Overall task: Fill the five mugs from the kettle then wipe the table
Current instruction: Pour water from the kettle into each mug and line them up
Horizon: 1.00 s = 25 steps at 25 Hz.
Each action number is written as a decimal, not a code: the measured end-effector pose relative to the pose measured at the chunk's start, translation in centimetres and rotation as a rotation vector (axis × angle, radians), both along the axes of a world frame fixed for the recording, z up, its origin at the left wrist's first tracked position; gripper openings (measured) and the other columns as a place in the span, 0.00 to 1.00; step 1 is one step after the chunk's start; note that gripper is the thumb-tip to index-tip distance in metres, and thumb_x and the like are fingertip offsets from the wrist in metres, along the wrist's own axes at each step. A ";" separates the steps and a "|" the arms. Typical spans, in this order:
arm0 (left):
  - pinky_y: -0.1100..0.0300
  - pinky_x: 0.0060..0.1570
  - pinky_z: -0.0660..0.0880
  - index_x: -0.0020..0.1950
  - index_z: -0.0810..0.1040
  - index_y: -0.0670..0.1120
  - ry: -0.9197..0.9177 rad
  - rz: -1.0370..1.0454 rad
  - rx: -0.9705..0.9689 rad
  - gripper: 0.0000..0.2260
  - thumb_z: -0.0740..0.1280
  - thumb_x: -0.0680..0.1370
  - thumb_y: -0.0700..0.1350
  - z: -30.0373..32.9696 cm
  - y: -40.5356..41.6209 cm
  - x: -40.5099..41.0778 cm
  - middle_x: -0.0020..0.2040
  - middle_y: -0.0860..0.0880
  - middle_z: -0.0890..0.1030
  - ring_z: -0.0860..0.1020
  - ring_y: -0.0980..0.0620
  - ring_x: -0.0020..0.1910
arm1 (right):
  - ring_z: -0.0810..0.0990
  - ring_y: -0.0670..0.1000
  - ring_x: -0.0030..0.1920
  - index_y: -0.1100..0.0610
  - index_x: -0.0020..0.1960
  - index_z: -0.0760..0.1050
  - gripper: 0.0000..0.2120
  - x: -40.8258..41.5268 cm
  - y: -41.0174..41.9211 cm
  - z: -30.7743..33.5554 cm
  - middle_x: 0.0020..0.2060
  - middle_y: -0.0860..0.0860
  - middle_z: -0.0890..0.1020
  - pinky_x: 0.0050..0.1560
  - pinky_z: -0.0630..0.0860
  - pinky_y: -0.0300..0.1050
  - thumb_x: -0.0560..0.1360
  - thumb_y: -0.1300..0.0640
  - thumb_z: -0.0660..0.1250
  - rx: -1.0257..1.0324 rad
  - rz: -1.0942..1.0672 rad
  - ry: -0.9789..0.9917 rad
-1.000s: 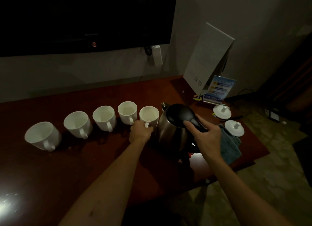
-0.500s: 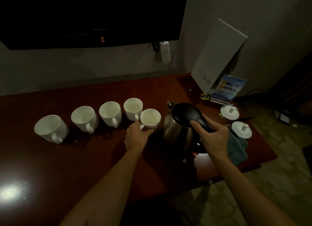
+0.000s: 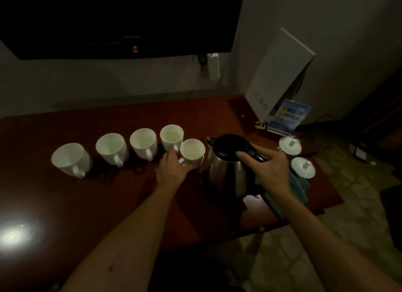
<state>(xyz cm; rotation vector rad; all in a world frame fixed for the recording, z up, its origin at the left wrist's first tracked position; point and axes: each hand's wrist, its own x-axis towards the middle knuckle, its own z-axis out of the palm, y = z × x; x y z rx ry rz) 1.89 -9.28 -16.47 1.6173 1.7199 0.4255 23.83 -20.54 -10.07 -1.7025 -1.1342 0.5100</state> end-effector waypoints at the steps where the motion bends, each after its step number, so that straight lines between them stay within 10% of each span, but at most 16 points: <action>1: 0.41 0.60 0.75 0.67 0.72 0.47 -0.044 -0.012 -0.031 0.30 0.77 0.69 0.54 0.2 -0.1 -0.2 0.64 0.47 0.77 0.76 0.43 0.63 | 0.86 0.40 0.51 0.53 0.60 0.85 0.22 0.0 0.0 0.4 0.52 0.45 0.88 0.54 0.85 0.48 0.69 0.47 0.81 -0.015 0.010 -0.017; 16: 0.51 0.63 0.73 0.75 0.63 0.41 0.008 -0.195 -0.299 0.36 0.76 0.71 0.38 5.1 -0.3 -0.4 0.71 0.42 0.70 0.71 0.41 0.69 | 0.85 0.45 0.51 0.53 0.61 0.84 0.38 -0.1 0.9 4.4 0.55 0.49 0.87 0.52 0.85 0.51 0.60 0.29 0.73 -0.240 0.142 -0.099; 25: 0.50 0.62 0.75 0.72 0.68 0.43 0.042 -0.235 -0.355 0.32 0.75 0.71 0.39 6.5 -0.5 -0.5 0.67 0.43 0.73 0.74 0.42 0.64 | 0.84 0.46 0.47 0.52 0.64 0.83 0.28 -0.4 1.9 5.4 0.55 0.51 0.87 0.50 0.85 0.53 0.69 0.40 0.77 -0.332 0.160 -0.162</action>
